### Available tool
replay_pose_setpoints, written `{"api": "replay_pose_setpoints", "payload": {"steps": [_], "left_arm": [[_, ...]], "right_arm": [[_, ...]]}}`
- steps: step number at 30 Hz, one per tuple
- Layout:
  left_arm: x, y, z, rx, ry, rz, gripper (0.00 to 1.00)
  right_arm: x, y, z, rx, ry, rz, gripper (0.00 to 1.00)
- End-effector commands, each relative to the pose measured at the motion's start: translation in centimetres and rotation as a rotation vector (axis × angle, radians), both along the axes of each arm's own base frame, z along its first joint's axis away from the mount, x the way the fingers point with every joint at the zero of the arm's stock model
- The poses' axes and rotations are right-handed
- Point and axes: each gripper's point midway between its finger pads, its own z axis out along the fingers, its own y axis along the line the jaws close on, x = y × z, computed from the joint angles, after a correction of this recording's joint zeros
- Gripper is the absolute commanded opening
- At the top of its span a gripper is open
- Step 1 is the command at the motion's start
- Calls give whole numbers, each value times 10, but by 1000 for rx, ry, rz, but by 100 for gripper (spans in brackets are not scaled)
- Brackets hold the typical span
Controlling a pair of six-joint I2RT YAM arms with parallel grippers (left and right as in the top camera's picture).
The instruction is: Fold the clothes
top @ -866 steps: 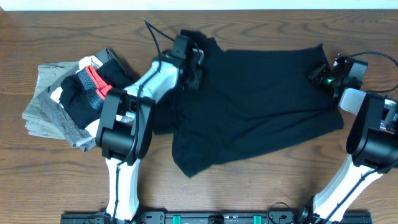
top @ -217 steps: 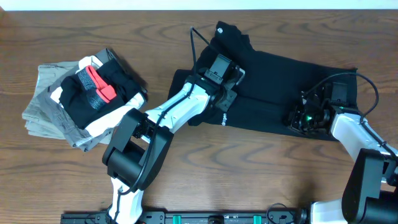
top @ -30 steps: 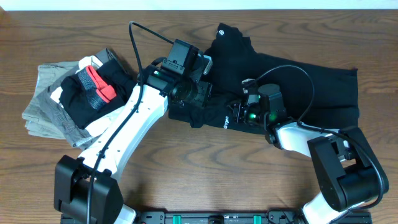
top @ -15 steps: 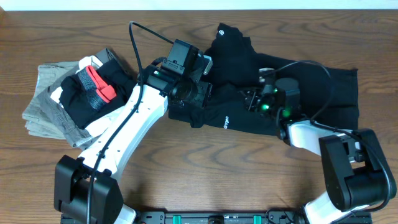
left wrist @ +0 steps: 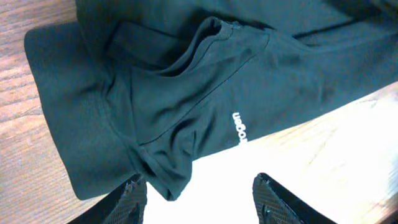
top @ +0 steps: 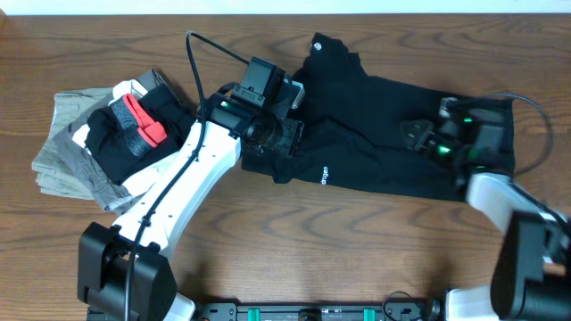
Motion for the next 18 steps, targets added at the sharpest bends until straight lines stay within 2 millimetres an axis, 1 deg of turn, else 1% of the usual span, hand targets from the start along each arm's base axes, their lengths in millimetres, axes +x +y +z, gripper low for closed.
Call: {"api": "replay_pose_setpoints", "payload": {"steps": [1, 2, 4, 7, 10, 13, 18], "left_arm": [[3, 2, 5, 12, -28, -17, 58], [3, 2, 5, 12, -28, -17, 61], [3, 2, 5, 12, -28, -16, 61], [3, 2, 5, 12, -28, -17, 62], [4, 2, 6, 11, -29, -16, 61], [4, 2, 6, 11, -30, -16, 62], [4, 2, 6, 11, -30, -16, 62]], "right_arm": [[-13, -43, 22, -45, 26, -60, 40], [-24, -59, 17, -58, 94, -119, 42], [-50, -96, 7, -107, 231, -253, 48], [-75, -128, -5, -130, 334, -367, 49], [-91, -148, -17, -134, 405, -439, 49], [-94, -160, -26, -125, 423, -472, 49], [-82, -174, -38, -129, 393, -497, 51]]}}
